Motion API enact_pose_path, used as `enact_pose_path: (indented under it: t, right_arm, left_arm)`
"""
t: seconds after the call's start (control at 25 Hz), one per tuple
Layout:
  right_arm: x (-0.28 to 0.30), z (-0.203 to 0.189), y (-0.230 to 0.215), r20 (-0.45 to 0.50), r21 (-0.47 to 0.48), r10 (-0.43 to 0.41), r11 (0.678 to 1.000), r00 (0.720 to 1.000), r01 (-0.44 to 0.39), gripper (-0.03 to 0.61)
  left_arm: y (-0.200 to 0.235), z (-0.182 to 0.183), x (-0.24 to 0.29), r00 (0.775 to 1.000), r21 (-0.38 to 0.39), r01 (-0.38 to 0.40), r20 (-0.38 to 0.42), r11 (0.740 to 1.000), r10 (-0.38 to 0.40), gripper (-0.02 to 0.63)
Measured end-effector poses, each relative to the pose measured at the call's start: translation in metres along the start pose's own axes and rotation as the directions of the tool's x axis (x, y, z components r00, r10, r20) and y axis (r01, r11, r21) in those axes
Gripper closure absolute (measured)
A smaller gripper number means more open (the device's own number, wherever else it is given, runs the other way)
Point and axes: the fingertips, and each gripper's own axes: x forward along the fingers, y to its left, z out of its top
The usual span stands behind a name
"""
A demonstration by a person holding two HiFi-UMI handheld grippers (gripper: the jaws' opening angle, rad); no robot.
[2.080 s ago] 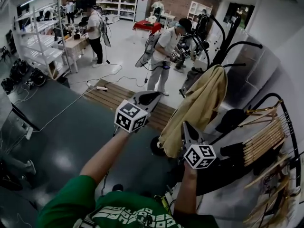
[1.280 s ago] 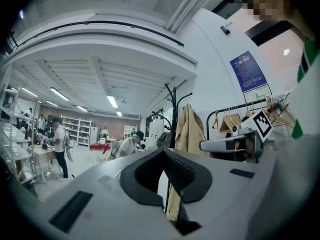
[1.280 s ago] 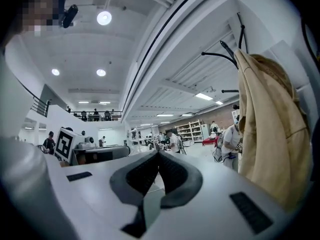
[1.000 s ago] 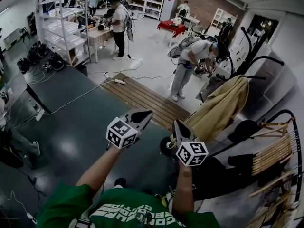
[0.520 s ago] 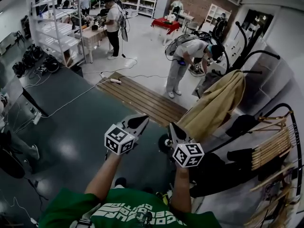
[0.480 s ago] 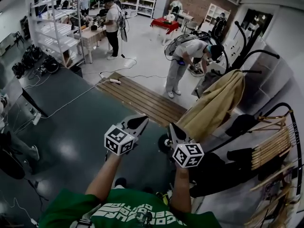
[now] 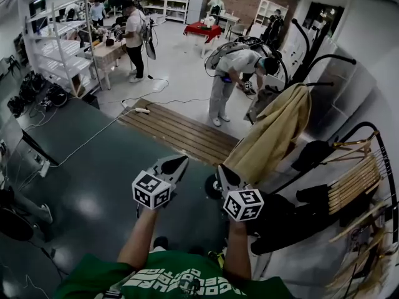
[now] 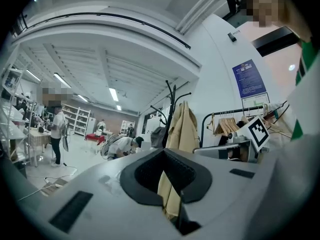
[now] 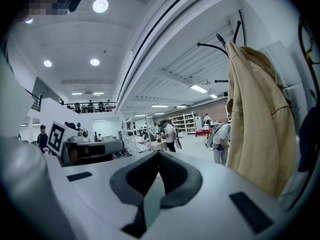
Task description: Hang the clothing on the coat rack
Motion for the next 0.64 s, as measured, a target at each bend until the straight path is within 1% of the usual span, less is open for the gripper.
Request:
enact_pose_path:
  t: [0.32, 0.64]
  right_arm:
    - [-0.004, -0.001, -0.012, 0.002, 0.01, -0.041, 0.999, 0.999, 0.041, 0.571]
    - [-0.006, -0.002, -0.018, 0.004, 0.018, -0.065, 0.998, 0.998, 0.065, 0.571]
  left_arm:
    - [-0.007, -0.004, 0.01, 0.999, 0.0, 0.045, -0.006, 0.999, -0.045, 0.611]
    - [-0.013, -0.006, 0.018, 0.997, 0.002, 0.077, -0.015, 0.997, -0.077, 0.611]
